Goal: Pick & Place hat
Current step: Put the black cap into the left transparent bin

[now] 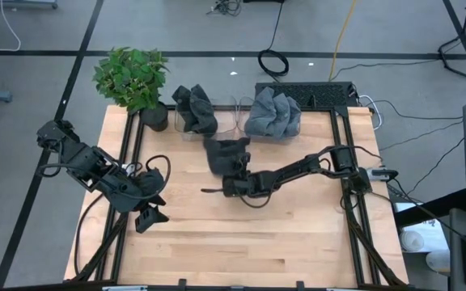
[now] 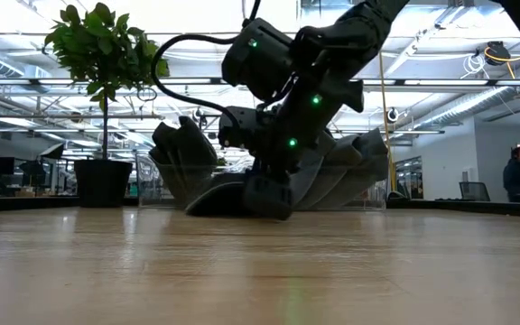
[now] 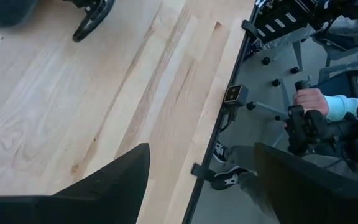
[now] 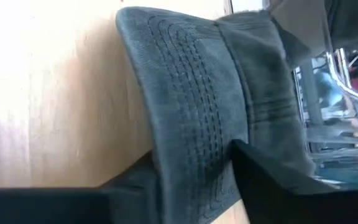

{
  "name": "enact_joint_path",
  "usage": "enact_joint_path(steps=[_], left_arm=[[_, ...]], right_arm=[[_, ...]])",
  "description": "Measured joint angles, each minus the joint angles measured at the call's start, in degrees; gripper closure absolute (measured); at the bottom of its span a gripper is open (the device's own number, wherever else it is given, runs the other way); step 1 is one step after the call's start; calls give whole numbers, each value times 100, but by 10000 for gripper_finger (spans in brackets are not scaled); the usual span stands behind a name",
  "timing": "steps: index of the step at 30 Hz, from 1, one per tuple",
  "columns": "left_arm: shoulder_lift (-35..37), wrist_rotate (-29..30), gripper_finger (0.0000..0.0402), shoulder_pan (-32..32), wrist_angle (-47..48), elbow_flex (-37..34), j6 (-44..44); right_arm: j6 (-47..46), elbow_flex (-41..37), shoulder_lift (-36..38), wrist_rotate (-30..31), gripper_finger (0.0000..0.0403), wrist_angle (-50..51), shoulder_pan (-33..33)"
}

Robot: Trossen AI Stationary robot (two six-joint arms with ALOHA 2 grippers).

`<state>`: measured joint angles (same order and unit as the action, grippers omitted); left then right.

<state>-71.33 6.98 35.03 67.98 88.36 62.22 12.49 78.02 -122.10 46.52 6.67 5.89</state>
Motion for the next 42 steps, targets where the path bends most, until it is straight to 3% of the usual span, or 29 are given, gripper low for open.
enact_joint_path(steps=[8, 18, 28, 42], left_arm=[[0, -3, 105, 0, -1, 0, 85], [0, -10, 105, -38, -10, 0, 308], [0, 50, 105, -404, -107, 0, 485], [0, 55, 105, -1329, -812, 0, 496]], right_arm=[[232, 0, 28, 242, 389, -55, 148], [743, -12, 317, 617, 401, 110, 656], [1249, -20, 2027, 1365, 402, 1027, 922], [3192, -17, 4148, 2013, 403, 1119, 1184]])
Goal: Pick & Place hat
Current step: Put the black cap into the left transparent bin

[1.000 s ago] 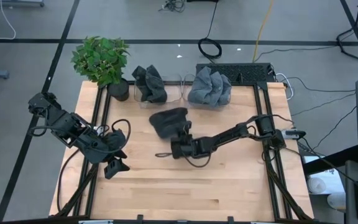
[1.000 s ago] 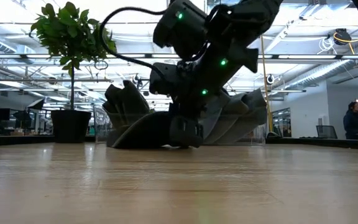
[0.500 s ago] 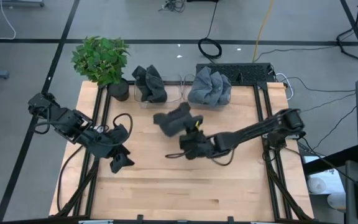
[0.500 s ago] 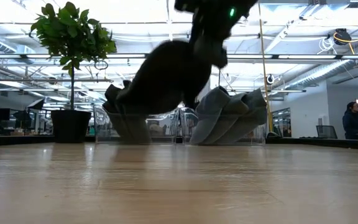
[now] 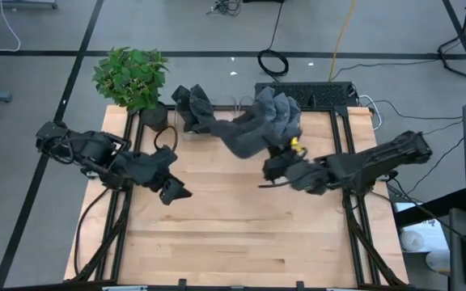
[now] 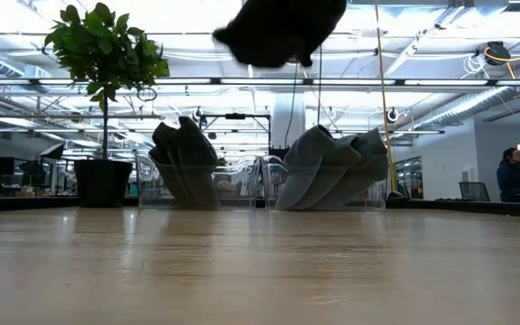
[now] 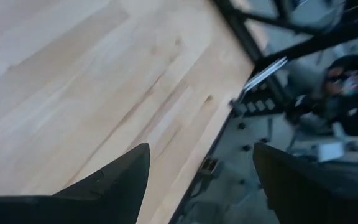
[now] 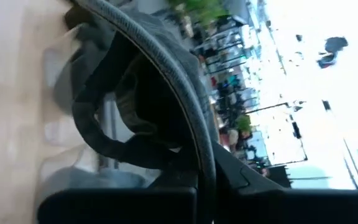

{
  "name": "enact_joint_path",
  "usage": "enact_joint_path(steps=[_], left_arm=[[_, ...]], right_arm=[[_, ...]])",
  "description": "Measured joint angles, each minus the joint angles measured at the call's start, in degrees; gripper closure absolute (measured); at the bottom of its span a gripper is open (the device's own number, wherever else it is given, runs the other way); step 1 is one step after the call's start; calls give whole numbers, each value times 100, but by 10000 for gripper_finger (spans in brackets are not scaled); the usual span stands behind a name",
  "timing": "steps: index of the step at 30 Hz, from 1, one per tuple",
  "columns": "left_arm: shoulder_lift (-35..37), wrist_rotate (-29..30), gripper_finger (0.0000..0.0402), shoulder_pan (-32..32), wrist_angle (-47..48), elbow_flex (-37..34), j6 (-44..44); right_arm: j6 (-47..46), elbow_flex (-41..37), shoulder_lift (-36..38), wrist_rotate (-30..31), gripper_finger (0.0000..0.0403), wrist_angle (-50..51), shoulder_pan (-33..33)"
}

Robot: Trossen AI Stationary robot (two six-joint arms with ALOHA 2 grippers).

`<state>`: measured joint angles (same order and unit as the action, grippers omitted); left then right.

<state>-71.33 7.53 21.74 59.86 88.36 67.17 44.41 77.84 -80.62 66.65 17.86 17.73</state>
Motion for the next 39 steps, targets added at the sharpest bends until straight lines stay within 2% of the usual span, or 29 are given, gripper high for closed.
enact_joint_path(steps=[7, 18, 28, 34, 39], left_arm=[[0, -1, 105, -342, -1014, 0, -172], [0, -2, 105, -810, -1421, 2, -41], [0, -21, 105, -1268, -1920, 2, -220], [0, -662, 105, -1659, -2371, 2, -266], [-2, -1019, 105, -1913, -3154, 2, -299]], right_arm=[[959, 2, 592, 113, 403, -931, 257], [3714, 9, 800, 45, 403, -3479, 612], [4600, 9, 798, -600, 403, -4370, 982], [5267, 9, 798, -1014, 403, -5239, 1333], [5669, 11, 807, -1282, 403, -5745, 1615]])
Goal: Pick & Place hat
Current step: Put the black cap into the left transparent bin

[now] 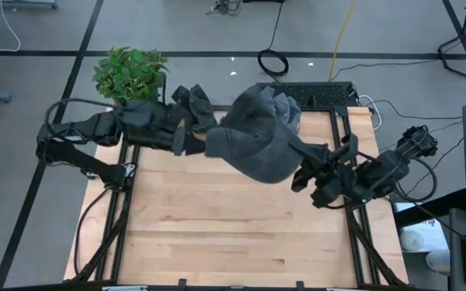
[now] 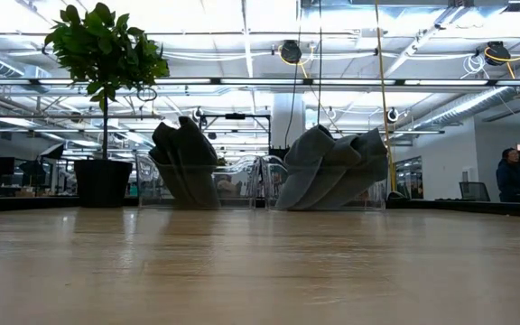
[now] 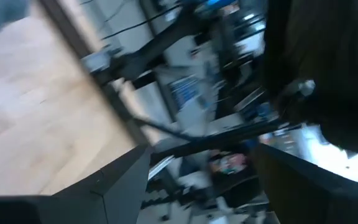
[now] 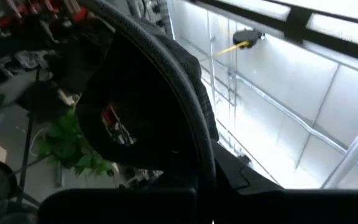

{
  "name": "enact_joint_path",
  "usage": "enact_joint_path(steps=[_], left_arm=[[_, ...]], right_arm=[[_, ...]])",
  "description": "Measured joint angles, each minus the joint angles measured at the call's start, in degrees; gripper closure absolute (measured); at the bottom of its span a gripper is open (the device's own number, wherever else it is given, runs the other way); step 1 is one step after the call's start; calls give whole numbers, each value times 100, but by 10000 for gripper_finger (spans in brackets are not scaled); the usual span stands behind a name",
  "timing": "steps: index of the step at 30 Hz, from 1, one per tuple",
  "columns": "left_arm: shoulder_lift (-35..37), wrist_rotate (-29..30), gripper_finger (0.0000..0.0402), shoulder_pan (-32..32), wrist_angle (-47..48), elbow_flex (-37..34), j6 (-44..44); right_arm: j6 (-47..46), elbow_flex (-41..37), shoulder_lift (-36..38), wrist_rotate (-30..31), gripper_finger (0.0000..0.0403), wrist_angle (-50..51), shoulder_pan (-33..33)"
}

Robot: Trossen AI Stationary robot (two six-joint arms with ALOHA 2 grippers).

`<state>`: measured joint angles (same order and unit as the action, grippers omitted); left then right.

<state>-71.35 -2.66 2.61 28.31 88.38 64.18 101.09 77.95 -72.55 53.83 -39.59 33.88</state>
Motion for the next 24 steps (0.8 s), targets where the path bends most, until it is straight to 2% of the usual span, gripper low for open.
enact_joint_path(steps=[7, 11, 13, 20, 24], left_arm=[[0, -466, 105, -369, -1626, 0, 297], [0, -684, 105, -580, -2205, 0, 642], [0, -757, 105, -643, -2328, 0, 783], [-25, -833, 105, -710, -2298, 0, 1056], [-97, -846, 105, -710, -2283, 0, 1065]], right_arm=[[230, 2, 57, -154, 403, 3, 224], [245, 2, 52, -160, 403, 33, 237], [197, 2, 56, -177, 403, 71, 221], [66, 2, 52, -915, 403, 92, 51], [-44, 2, -5, -1080, 403, 110, -153]])
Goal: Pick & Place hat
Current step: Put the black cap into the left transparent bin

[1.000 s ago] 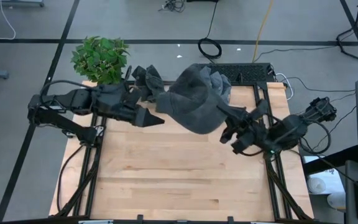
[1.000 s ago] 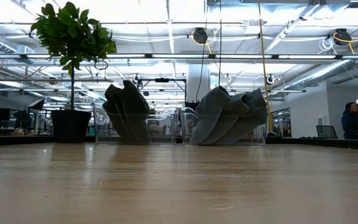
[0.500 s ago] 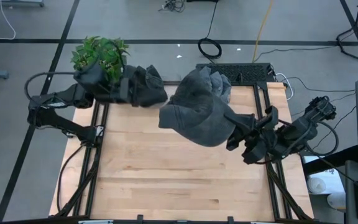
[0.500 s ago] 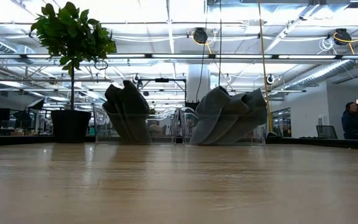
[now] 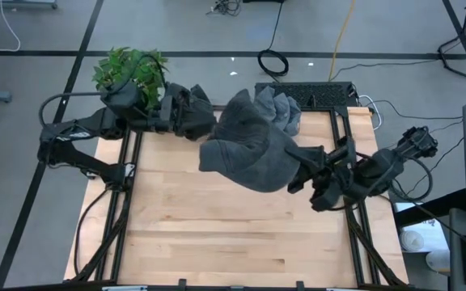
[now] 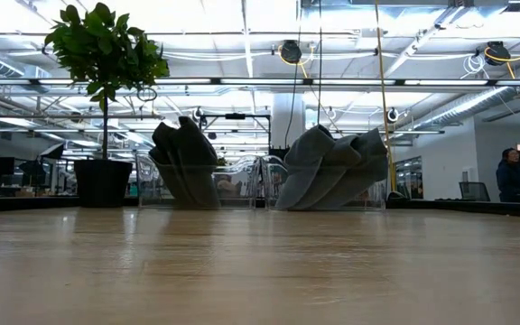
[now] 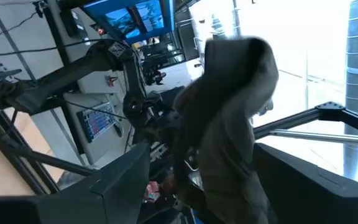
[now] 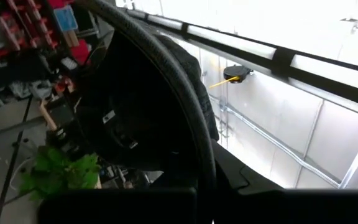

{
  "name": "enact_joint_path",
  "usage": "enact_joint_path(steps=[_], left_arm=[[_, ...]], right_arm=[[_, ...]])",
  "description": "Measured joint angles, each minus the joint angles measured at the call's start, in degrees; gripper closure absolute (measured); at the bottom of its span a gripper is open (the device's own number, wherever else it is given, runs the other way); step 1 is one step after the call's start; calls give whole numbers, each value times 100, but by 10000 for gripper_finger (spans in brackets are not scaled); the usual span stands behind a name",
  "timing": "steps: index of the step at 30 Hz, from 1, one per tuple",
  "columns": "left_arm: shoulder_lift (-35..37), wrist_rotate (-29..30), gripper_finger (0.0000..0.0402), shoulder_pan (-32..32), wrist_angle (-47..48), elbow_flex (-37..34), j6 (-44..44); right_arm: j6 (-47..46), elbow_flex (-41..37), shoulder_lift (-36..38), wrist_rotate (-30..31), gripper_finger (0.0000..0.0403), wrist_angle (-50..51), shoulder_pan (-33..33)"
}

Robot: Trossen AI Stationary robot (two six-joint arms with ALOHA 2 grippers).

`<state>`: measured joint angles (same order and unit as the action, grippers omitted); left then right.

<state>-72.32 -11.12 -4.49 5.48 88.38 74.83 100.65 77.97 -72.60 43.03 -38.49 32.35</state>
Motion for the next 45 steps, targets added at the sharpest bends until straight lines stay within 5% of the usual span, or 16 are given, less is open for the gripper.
enact_joint_path(steps=[28, 32, 40, 45], left_arm=[[-738, -1017, 115, 17, -1096, -4, 572], [-712, -1023, 172, 17, -1125, -2, 502], [-718, -1166, 369, 41, -1341, -2, 226], [-720, -1322, 385, 145, -1828, -2, -164]], right_arm=[[-705, 0, -96, -414, 403, 713, -725], [-701, 0, -96, -400, 403, 706, -727], [-744, 0, -96, -306, 403, 709, -727], [-1129, 0, -94, -46, 403, 874, -702]])
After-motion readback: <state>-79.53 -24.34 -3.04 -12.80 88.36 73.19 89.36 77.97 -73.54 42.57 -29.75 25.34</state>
